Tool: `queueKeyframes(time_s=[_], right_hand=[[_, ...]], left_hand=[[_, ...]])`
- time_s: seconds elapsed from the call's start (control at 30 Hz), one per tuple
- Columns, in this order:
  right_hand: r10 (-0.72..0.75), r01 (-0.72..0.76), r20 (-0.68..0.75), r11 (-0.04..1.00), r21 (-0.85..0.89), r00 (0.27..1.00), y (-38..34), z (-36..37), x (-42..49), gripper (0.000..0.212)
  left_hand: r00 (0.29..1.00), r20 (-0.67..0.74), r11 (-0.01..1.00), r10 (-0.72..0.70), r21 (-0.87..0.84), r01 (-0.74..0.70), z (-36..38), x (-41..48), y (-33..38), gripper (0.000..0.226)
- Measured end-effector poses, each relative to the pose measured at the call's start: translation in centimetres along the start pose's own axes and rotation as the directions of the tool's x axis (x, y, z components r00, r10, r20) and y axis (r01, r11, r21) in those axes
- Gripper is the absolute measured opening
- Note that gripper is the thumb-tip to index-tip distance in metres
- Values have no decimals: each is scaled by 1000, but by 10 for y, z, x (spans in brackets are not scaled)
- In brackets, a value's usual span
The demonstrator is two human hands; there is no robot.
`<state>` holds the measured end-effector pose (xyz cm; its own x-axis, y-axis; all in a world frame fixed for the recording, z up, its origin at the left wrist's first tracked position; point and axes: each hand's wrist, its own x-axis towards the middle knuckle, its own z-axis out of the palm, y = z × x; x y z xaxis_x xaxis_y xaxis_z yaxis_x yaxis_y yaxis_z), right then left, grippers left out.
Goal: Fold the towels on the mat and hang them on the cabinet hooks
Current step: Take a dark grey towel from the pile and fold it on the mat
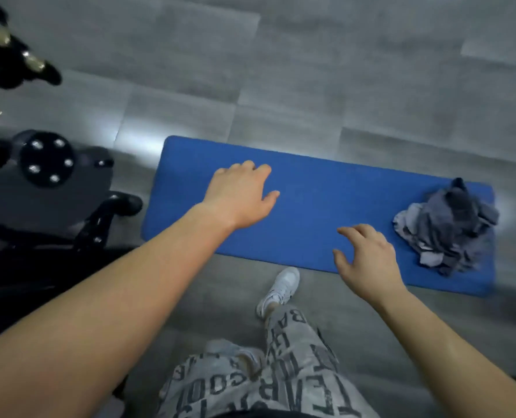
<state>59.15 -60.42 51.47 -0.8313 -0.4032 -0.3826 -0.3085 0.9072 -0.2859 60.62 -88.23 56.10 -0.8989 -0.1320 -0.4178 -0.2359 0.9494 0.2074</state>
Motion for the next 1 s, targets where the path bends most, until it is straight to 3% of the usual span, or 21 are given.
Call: queueKeyframes(time_s=[0.23, 0.47, 0.6, 0.7, 0.8, 1.0], right_hand=[[256, -248, -46, 959, 137, 965, 92, -48, 57, 42], [503, -462, -57, 828, 319, 862, 154, -82, 150, 43], [659, -582, -32, 685, 438, 751, 189, -99, 240, 42], [767, -685, 16, 563, 462, 641, 208, -113, 315, 42], [831, -749, 89, 443, 492, 549, 211, -134, 381, 41], [909, -762, 194, 175, 623, 368, 239, -162, 457, 40]], left_hand=[[972, 90, 965, 215, 131, -226, -38, 160, 112, 50], [871, 207, 838, 445, 248, -487, -62, 335, 200, 47], [750, 279, 691, 599, 293, -661, -73, 466, 249, 46], [612, 391, 536, 687, 296, -791, -81, 570, 287, 47], [500, 505, 394, 703, 309, -866, -94, 657, 316, 46], [346, 627, 190, 699, 304, -934, -99, 759, 403, 45]])
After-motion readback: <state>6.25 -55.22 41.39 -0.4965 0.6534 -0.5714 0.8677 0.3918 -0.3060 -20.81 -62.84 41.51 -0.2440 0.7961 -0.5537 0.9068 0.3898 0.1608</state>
